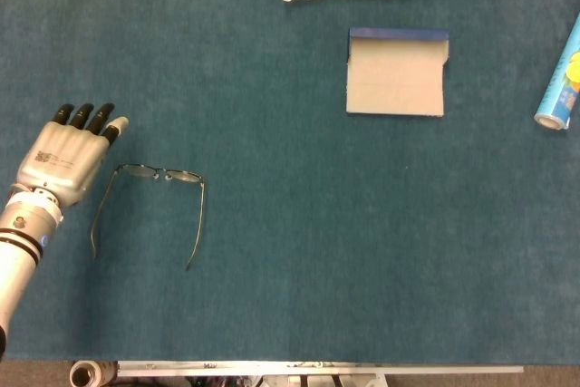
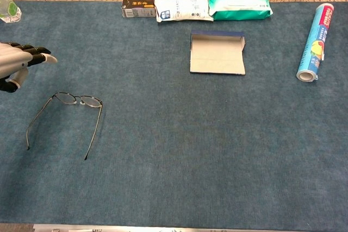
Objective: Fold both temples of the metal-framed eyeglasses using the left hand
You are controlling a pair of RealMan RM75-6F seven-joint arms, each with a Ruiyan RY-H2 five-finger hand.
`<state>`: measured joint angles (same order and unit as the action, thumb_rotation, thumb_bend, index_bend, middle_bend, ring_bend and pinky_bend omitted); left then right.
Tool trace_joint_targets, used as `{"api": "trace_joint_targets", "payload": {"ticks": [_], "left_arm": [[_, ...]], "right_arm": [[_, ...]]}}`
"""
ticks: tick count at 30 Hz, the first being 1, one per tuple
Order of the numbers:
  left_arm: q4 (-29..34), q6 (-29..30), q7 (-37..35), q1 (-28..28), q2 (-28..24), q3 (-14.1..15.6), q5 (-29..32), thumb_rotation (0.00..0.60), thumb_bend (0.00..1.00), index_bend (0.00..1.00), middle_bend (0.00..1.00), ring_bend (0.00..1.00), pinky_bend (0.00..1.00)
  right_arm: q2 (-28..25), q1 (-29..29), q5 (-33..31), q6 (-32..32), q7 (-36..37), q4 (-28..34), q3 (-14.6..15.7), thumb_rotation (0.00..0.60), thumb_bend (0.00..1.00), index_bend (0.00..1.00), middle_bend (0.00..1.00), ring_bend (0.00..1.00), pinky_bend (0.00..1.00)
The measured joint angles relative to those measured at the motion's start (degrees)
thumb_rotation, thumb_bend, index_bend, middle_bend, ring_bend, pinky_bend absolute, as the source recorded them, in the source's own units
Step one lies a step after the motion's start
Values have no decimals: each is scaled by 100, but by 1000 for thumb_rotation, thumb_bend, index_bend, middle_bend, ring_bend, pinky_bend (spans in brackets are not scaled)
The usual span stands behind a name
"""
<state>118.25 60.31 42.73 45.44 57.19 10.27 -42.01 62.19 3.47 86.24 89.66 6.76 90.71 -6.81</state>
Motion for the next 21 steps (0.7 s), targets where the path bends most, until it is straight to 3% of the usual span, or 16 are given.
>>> {"api": "trace_joint_targets", "payload": {"ticks": [3,8,15,21], "left_arm": [[-19,40,24,-34,14,-9,9,600,408,58,0,0,56],[-20,-43,20,-36,-8,-15,54,600,382,92,0,0,56],[55,-377,-305,-32,-126,-65,12,600,692,323,0,0,56],[181,-803,-616,21,-319,-91,73,600,771,373,0,0,56]], "right_arm": [[-2,-1,-3,2,2,-1,-2,600,161,607,536,466,517],[-2,4,-16,-15,2,-5,-5,600,161,607,537,466,517],[-2,8,-35,-37,6,-11,-6,600,161,607,537,466,517],[-8,9,-31,-37,13,-5,-4,600,161,608,537,466,517]]}}
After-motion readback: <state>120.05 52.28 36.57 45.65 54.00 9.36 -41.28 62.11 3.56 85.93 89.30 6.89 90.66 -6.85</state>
